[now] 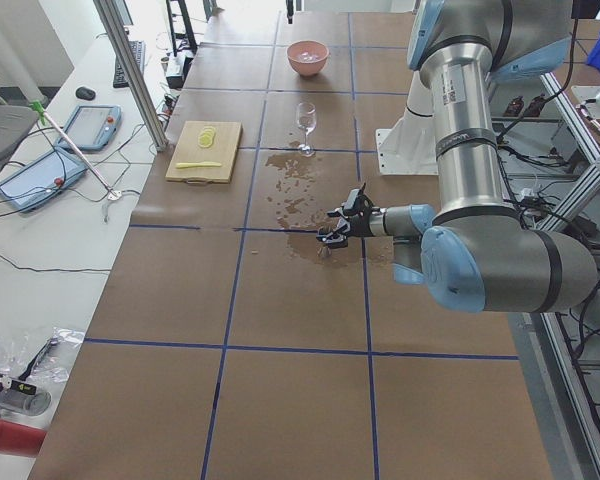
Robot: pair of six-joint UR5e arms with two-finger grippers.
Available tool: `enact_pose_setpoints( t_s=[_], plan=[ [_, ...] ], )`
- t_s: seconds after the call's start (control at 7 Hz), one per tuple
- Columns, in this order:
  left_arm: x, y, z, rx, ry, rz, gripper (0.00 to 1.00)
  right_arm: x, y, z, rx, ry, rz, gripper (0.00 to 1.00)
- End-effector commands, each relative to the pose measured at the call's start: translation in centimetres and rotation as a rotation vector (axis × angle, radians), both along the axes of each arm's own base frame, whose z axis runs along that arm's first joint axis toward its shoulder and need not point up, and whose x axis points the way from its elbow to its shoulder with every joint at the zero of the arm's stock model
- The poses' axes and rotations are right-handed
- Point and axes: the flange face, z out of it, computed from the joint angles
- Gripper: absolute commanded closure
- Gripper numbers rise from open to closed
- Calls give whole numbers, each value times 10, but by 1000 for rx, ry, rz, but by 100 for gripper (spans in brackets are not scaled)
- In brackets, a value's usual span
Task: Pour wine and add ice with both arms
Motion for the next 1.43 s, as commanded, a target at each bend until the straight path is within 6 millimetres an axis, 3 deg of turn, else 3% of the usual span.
enact_pose_setpoints(
  t_s=[0.0,0.57,0.86,1.0,1.29],
  plan=[
    [7,11,13,-24,19,-28,1,0,0,1,-3,0,0,0],
    [19,18,44,-48,9,-34,1,0,-1,3,-4,1,-1,0],
    [35,20,43,-34,24,-67,2,0,-2,1,-1,0,-1,0],
    [53,19,51,-4,7,-133,2,0,-2,1,-1,0,-1,0],
    [58,19,56,20,-7,-171,2,0,-2,1,-1,0,-1,0]
  ],
)
